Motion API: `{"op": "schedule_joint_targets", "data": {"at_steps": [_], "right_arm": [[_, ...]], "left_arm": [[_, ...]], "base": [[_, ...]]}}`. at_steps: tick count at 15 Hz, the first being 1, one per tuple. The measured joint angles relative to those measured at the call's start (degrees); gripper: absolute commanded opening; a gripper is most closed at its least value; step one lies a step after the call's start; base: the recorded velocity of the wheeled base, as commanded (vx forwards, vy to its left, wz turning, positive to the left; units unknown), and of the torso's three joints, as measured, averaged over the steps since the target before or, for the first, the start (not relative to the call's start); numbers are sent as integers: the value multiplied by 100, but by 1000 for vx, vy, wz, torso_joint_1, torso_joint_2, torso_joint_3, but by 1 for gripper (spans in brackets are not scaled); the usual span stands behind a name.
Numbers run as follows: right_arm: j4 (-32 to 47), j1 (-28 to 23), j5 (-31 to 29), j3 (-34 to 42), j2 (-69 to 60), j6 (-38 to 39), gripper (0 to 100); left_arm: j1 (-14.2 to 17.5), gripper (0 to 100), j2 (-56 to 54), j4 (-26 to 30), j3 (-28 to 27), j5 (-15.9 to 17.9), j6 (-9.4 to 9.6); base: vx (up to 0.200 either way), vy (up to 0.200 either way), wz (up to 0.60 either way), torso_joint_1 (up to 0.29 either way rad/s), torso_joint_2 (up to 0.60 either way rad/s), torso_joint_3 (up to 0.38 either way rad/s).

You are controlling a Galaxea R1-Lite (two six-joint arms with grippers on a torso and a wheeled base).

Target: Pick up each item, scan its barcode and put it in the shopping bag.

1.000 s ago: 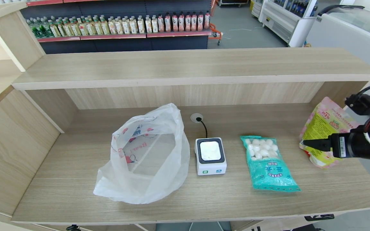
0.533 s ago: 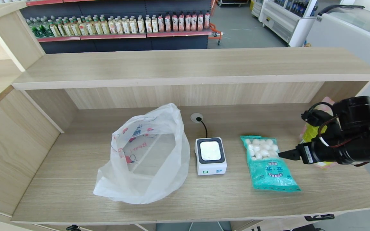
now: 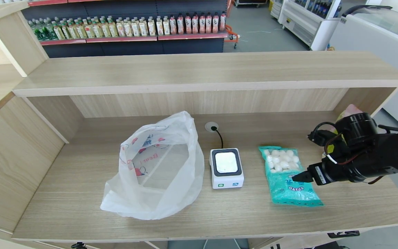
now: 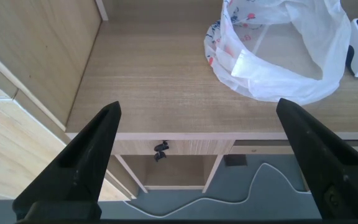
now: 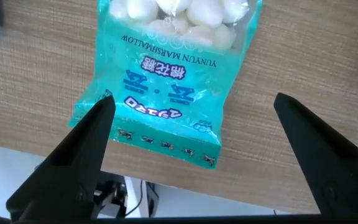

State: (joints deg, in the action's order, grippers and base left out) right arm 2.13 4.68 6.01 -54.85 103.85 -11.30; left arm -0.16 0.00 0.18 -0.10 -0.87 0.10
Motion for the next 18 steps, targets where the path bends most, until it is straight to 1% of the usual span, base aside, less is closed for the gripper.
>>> {"op": "schedule_joint_targets", "data": {"at_steps": [6,14,18], "right_arm": [[-6,176,37,-251,486,71,100],[7,477,15,-1039,1384,77,100],[174,538,-11,-1111,1492,39,100]], "left_arm": [[0,100,0,0,0,0,0],[0,100,0,-2,0,0,0],[-5,100,0,-2,5,0,0]], "base": [[0,0,0,0,0,0],[0,0,0,0,0,0],[0,0,0,0,0,0]]}}
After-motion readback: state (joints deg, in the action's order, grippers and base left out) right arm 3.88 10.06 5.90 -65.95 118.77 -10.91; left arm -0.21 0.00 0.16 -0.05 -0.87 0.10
